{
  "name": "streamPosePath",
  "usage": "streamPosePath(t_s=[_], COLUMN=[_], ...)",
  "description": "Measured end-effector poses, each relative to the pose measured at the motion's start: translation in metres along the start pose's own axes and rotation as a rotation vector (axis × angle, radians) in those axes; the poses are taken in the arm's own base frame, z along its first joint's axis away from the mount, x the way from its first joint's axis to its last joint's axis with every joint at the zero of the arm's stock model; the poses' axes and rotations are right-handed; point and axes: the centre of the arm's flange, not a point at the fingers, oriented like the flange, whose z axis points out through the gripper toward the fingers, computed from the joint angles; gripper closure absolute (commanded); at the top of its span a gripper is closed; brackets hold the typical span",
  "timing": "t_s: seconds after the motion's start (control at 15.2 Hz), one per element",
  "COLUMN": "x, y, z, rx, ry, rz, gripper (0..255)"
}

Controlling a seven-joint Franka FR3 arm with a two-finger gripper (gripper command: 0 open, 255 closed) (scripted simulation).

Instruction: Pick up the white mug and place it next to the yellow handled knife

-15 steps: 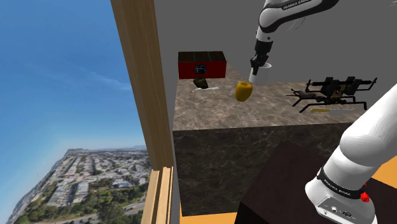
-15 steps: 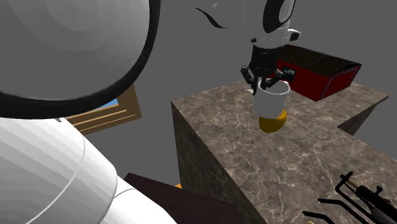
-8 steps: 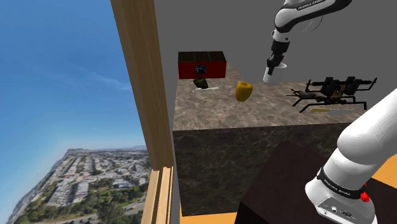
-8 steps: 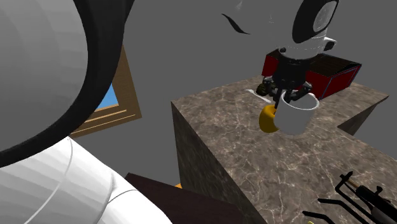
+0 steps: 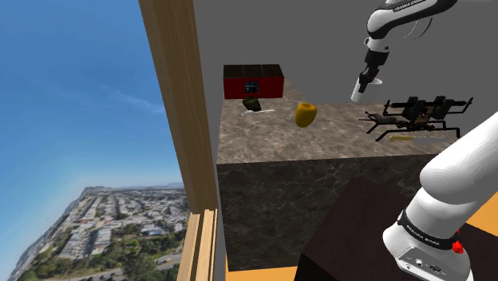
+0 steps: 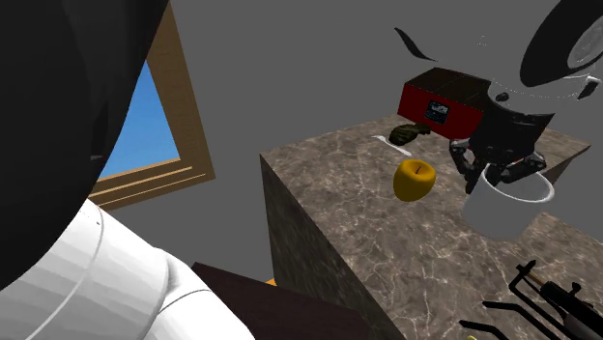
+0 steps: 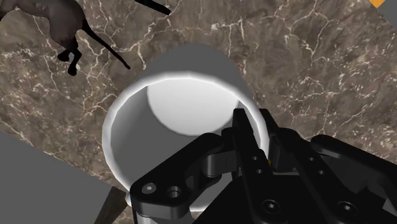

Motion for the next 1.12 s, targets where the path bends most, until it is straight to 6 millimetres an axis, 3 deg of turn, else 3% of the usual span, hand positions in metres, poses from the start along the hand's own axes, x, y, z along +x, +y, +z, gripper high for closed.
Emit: streamPosePath(t_s=[0.2,0.33,1.12], x=[-0.024,-0.029,-0.035], y=[0.036,0.046,0.046], z=[-0.003,0.003,0.064], rx=[0.0,0.0,0.0], ry=[0.0,0.0,0.0], rz=[0.001,0.0,-0.001], gripper=[255,255,255])
